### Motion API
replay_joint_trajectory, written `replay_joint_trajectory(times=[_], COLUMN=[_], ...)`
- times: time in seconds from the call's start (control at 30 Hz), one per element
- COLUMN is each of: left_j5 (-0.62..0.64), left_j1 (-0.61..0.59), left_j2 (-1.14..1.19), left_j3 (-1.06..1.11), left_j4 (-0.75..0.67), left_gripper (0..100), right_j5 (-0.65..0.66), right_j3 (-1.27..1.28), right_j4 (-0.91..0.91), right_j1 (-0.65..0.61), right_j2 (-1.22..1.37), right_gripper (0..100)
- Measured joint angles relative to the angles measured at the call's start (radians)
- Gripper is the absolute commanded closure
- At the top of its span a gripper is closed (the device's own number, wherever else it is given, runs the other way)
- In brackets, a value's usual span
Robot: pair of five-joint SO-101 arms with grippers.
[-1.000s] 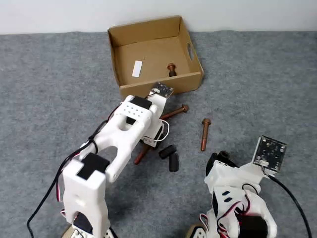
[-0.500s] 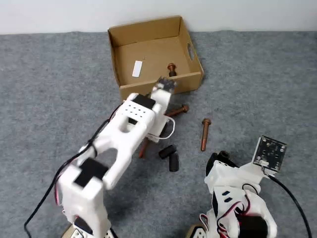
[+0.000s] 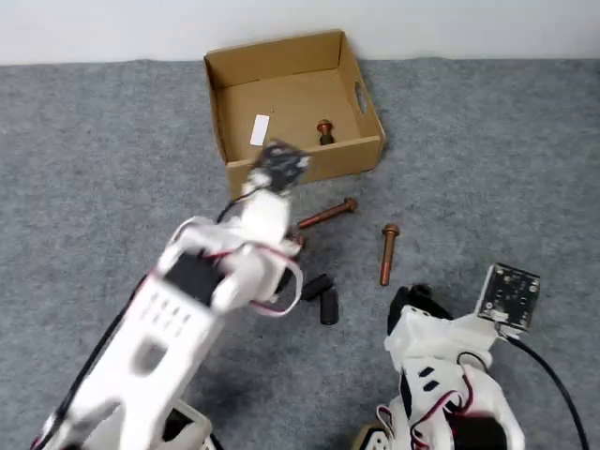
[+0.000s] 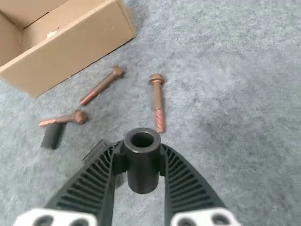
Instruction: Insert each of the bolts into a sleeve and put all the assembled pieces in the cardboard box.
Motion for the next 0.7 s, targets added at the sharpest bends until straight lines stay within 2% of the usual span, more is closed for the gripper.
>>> replay_joint_trajectory(times=[0.23, 0.37, 0.53, 0.7], left_j5=[0.0, 0.0, 0.006, 0.112], left_j1=[-0.002, 0.0, 0.0, 0.0], left_j2=[-0.473, -0.692, -0.813, -0.862], left_j3=[0.338, 0.4, 0.402, 0.402], left_j4=[-0.121, -0.15, -0.153, -0.153], left_gripper=[100, 100, 100, 100], right_j5=[0.0, 0.0, 0.074, 0.143], right_j3=[0.0, 0.0, 0.0, 0.0], right_j4=[0.018, 0.018, 0.018, 0.008], right_j1=[-0.075, -0.143, -0.276, -0.423], right_j2=[0.0, -0.002, -0.002, 0.0], right_gripper=[99.1, 99.1, 99.1, 99.1])
